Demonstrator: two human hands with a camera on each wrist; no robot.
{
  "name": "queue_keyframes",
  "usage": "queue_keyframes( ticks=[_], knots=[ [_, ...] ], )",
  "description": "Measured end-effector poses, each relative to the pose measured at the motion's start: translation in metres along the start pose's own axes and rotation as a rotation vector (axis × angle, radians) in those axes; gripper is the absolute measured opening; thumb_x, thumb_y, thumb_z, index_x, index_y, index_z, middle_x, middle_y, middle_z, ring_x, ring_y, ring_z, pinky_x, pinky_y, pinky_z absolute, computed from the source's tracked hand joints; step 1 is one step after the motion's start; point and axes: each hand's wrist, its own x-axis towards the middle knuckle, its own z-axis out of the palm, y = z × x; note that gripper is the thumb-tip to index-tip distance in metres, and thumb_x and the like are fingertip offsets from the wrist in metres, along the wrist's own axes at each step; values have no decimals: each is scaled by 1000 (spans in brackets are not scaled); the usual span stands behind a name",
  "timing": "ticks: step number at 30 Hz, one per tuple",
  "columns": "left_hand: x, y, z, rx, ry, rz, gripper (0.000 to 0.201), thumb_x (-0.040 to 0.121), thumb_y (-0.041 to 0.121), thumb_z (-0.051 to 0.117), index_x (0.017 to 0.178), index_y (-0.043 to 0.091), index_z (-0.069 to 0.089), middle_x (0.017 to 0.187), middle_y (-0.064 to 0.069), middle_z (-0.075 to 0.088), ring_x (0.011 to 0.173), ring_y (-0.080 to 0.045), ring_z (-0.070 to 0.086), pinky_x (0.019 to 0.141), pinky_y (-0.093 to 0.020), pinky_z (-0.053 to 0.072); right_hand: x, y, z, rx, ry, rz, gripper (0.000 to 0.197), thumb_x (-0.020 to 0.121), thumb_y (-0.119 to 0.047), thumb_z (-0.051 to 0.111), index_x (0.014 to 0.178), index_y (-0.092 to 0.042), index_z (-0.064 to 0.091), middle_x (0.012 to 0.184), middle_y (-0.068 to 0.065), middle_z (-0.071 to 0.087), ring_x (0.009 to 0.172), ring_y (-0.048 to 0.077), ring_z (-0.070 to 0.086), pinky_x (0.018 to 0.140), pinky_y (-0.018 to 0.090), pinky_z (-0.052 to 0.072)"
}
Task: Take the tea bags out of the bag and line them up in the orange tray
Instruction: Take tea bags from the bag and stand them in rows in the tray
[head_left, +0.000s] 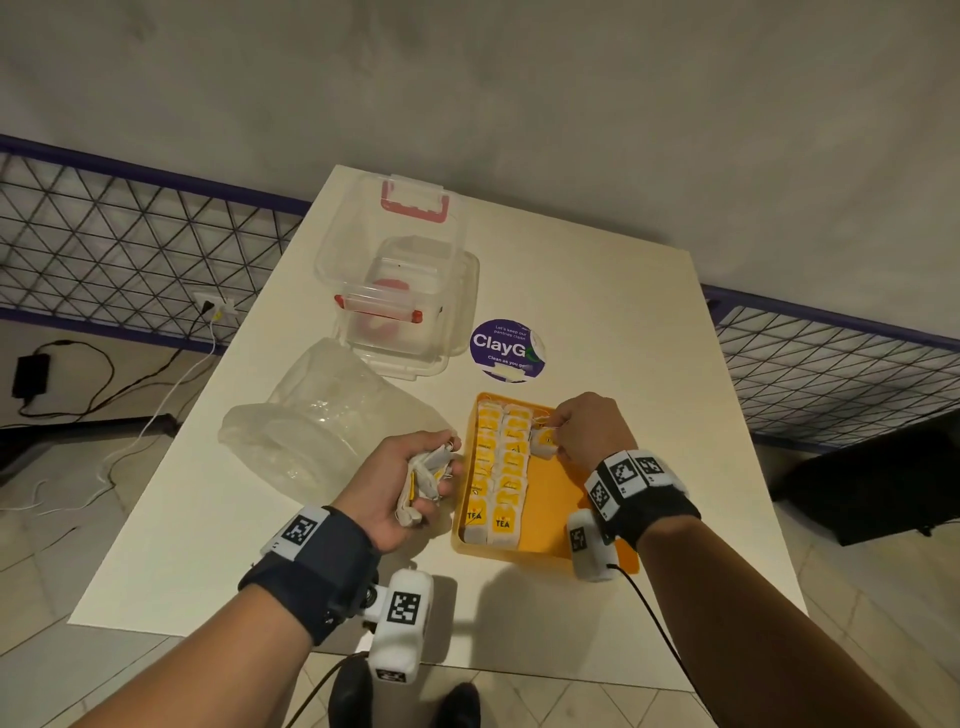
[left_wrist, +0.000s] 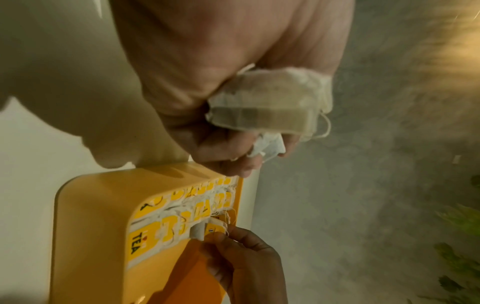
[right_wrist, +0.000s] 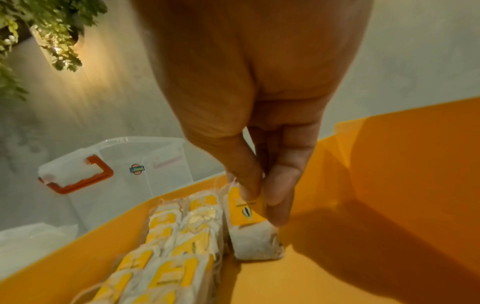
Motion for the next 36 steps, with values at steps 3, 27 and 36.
queue_keyframes(
  ticks=[3,27,36],
  knots=[
    [0,0,0,1,13,-4,11,87,26,60,83,16,61,75,-4,53,50,-11,44,35,-15,20,1,1,2,-84,38,-23,24,87,-3,59,94,-15,77,101,6,72,90,24,67,75,28,51],
    [4,-1,6,27,5,-24,15,90,27,56,83,15,62,76,-4,54,52,-11,44,33,-14,24,12,1,6,-220,145,7,12,86,-25,67,84,-14,61,80,2,58,69,21,58,58,26,42],
    [8,-3,7,-47,5,-27,17,91,29,57,85,13,63,76,-6,56,51,-12,48,33,-15,28,3,-2,1,-204,89,23,12,82,-25,66,79,-15,60,78,1,59,69,19,60,60,27,47]
  ],
)
